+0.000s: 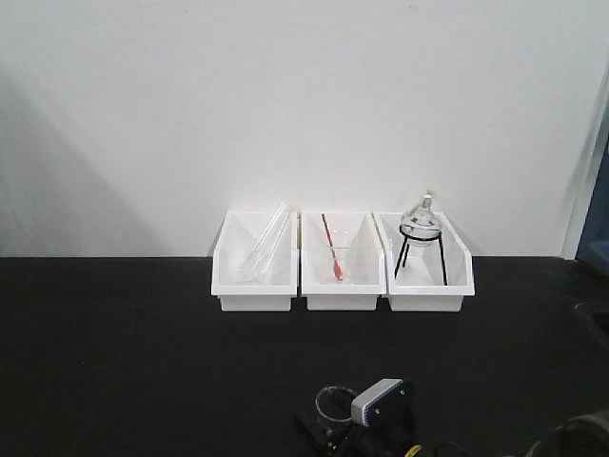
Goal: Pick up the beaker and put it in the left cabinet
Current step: 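Close the right gripper around the clear glass beaker, then lift the beaker off the bench with the right gripper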
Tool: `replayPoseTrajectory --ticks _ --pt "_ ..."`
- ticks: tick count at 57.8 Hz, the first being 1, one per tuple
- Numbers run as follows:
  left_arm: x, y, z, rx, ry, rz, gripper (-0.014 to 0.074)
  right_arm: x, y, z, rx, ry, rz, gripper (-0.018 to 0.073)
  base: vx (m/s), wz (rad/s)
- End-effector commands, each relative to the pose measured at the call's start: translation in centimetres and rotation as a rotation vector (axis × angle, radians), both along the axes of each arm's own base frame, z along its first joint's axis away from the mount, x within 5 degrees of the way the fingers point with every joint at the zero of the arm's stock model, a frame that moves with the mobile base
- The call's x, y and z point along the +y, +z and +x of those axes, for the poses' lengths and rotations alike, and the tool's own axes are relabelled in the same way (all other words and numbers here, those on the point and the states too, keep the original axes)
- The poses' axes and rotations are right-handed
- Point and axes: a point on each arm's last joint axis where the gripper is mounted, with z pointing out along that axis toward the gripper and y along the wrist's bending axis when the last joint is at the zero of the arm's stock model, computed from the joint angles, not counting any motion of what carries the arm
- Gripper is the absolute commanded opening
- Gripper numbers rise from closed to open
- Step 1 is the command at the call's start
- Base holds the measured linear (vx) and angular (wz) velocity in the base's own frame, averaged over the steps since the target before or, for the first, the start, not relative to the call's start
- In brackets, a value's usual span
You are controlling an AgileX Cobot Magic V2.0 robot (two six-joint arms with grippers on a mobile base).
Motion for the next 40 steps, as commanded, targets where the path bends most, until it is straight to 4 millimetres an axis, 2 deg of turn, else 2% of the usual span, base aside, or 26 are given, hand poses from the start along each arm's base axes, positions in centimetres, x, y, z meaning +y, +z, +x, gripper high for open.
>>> replayPoseTrajectory --ticks 1,9,19,25,31,40 --pt "0.0 0.3 -0.1 -0.08 -0.002 -0.034 0.0001 0.2 4.1 0.9 -0.148 -0.007 0.089 0.0279 0.0 0.0" --pt "0.0 0.3 -0.1 -0.08 -0.002 -0.034 0.0001 0.2 6.5 1.0 -0.184 -0.012 0.091 -0.0016 0.0 0.0" --pt "0.0 0.3 -0.1 -0.08 -0.002 -0.034 0.0001 -0.2 11.6 0.9 -0.174 -0.048 0.025 -0.0011 0.0 0.0" --pt "0.0 0.3 -0.1 -0.08 -0.002 -0.034 0.0001 -1.0 15.9 0.1 -0.095 -0.106 -0.001 -0.0008 0.0 0.0" --pt "0.0 0.3 -0.1 -0.08 -0.002 -0.034 0.0001 -2.3 20.9 -1.6 -0.024 -0.192 -0.002 -0.0008 0.0 0.0" --pt "0.0 0.3 -0.1 -0.08 -0.002 -0.034 0.0001 -5.0 26.2 -5.3 0.06 -0.34 -0.102 -0.0008 0.0 0.0"
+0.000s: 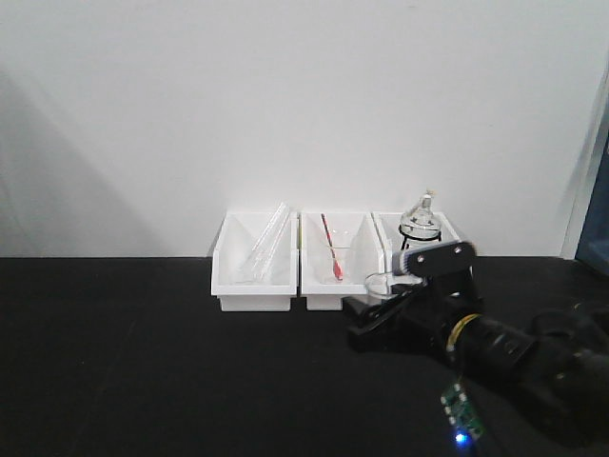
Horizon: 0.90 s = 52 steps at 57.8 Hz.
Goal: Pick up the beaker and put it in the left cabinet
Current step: 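Lift the beaker off the bench with the right gripper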
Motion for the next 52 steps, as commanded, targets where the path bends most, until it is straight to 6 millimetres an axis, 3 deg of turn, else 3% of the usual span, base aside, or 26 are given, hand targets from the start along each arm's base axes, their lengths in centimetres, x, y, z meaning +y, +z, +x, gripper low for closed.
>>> replayPoseTrajectory --ticks 1,10,15,34,44,52 --pt "0.0 0.3 -0.1 -0.08 -0.002 -0.034 0.0001 -1.8 5.6 -2.7 -0.036 -0.081 -0.017 -0.0008 0.0 0.0" --pt "0.0 0.3 -0.1 -0.08 -0.002 -0.034 0.0001 -4.3 9.0 -6.7 0.008 -0.194 -0.079 -0.0006 0.0 0.0" --pt "0.0 0.3 -0.1 -0.08 -0.002 -0.034 0.0001 -5.0 9.3 -9.0 -0.015 -0.194 -0.069 -0.0006 0.0 0.0" --pt "0.0 0.3 -0.1 -0.08 -0.002 -0.034 0.0001 -8.4 6.5 -18.9 -0.038 -0.212 -0.009 -0.0006 0.0 0.0" --pt "0.0 0.3 -0.1 -0.08 -0.002 -0.034 0.0001 -9.2 5.4 -21.3 -0.075 -0.209 -0.002 -0.0006 0.0 0.0" --pt "0.0 0.3 -0.1 -0.08 -0.002 -0.034 0.0001 -9.5 5.1 -22.1 -0.085 -0.21 0.005 -0.0006 0.0 0.0"
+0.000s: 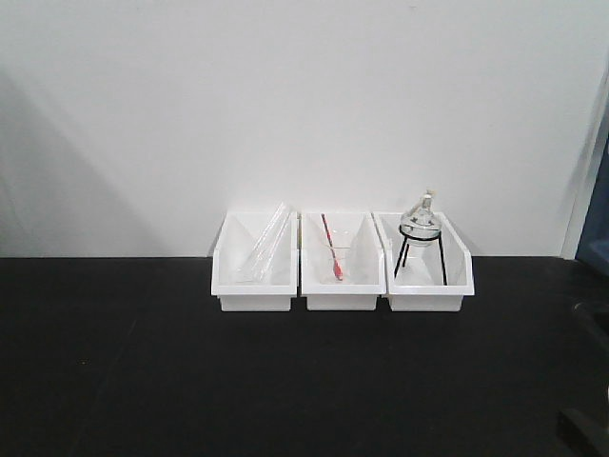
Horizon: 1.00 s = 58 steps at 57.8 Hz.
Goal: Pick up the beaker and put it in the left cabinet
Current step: 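Lift the beaker off the bench with the right gripper, then drive the base away from the bench holding the beaker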
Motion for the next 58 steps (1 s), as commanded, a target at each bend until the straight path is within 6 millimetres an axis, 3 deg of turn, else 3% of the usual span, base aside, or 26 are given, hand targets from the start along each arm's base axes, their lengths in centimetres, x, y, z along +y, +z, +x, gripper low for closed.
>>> replayPoseTrajectory --ticks 1,58 --pt "0.04 0.31 -0.14 -0.08 -0.002 -0.034 0.0001 0.14 1.52 -0.32 -0.107 0.032 0.021 -0.0006 0.0 0.0" --pt "0.04 0.31 -0.14 -0.08 -0.002 -0.034 0.0001 0.13 1.44 -0.29 -0.1 0.029 0.018 -0.0006 -0.02 0.08"
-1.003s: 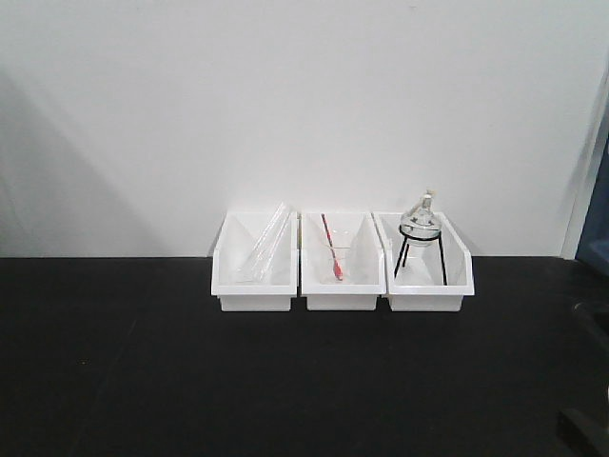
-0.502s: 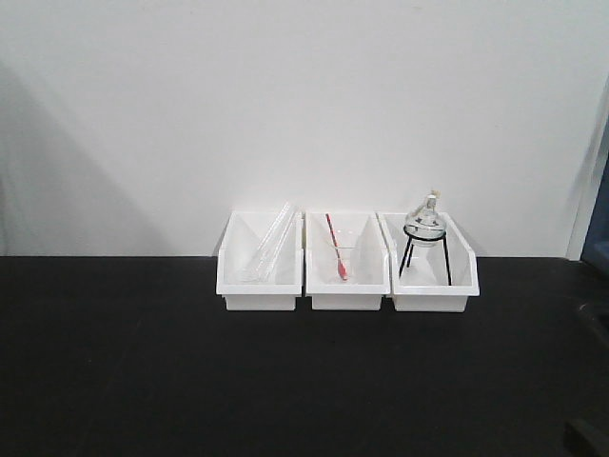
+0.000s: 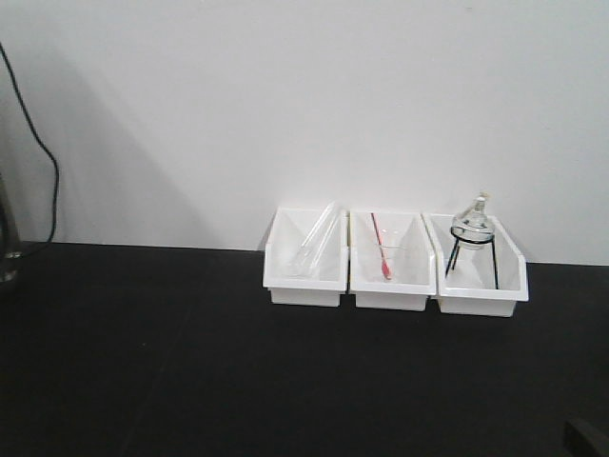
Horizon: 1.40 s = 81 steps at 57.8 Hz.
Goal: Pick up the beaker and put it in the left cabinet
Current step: 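Drive the base away from the bench holding the beaker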
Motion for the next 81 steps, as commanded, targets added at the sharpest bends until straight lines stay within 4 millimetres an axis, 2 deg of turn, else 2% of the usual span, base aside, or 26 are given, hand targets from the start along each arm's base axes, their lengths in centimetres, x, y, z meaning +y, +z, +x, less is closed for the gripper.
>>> replayPoseTrajectory --ticks 1,81 --pt "0.04 0.31 -0.14 -0.08 -0.002 -0.034 0.0001 0.27 1.65 0.1 -0.098 0.031 0.017 -0.0006 -0.06 0.33" --pt "0.04 0.31 -0.14 -0.08 -0.002 -0.034 0.0001 0.27 1.65 0.1 -0.098 0.031 0.017 -0.0006 -0.09 0.57"
